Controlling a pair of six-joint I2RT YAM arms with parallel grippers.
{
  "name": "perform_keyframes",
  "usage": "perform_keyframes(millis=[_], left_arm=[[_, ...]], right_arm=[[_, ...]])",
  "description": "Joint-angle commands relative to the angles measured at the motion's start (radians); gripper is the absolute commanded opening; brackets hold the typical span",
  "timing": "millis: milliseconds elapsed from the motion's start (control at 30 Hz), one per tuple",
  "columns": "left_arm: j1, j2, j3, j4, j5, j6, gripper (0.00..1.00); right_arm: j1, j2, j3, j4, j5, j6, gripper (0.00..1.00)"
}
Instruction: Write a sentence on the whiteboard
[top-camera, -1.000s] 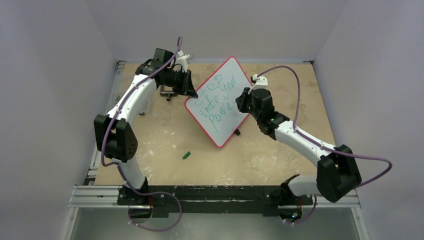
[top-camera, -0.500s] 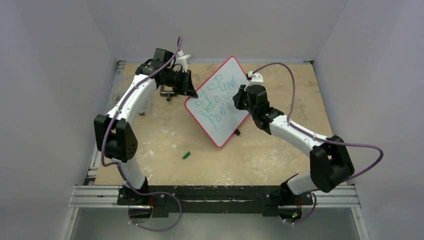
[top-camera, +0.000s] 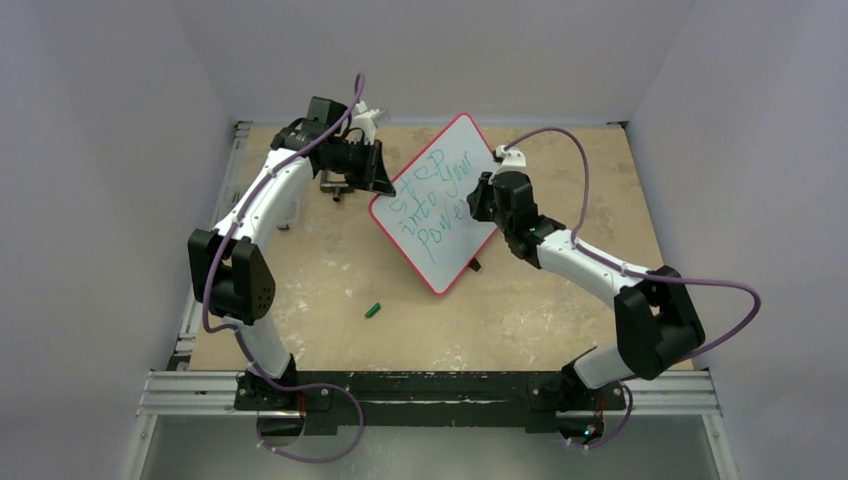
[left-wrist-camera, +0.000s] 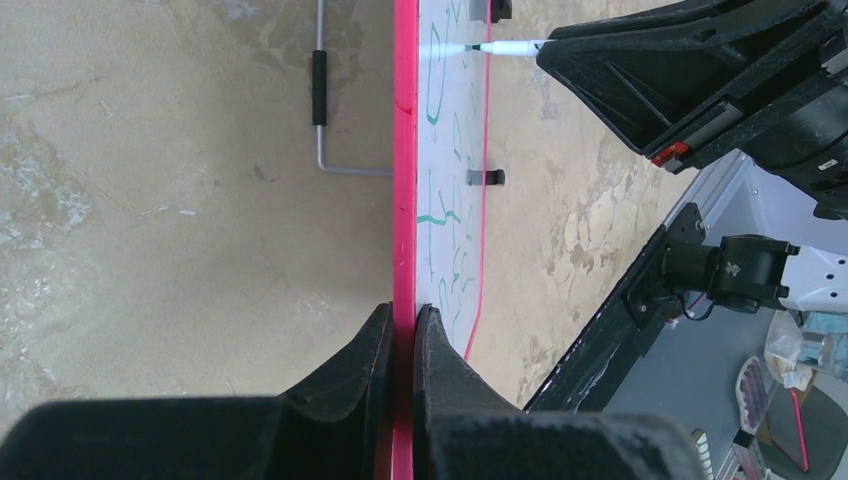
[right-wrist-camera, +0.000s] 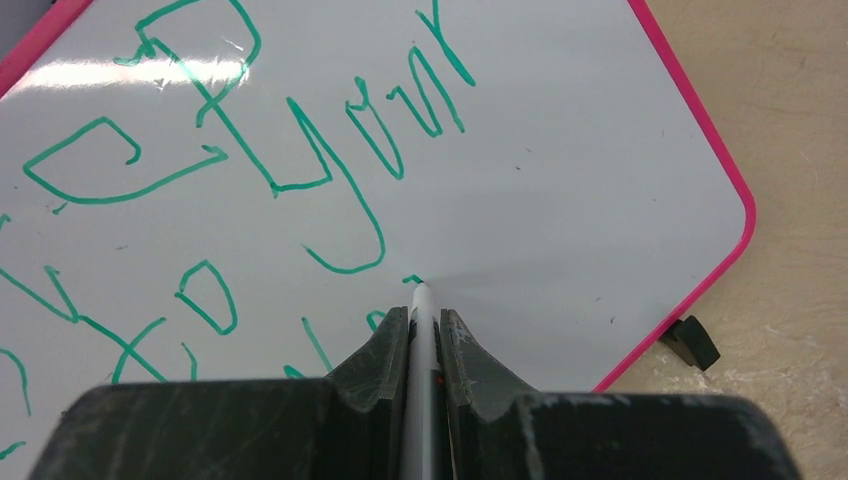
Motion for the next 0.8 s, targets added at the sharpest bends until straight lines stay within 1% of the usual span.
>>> perform_keyframes(millis=[0,433,767], left_arm=[[-0.004,-0.018,0.000,0.012,-0.062,0.041,0.00],[-0.004,-0.021,-0.002,0.014,-0.063,0.040,0.00],[-0.004,-0.020,-0.001,0.013,-0.064,0.042,0.00]], right_arm=[[-0.002,-0.005,-0.036,0.027,-0.001,-0.004,0.00],[-0.003,-0.037,-0.102,0.009,-0.045,0.015,0.00],[-0.002,-0.034,-0.055,0.004,-0.053,0.015,0.00]])
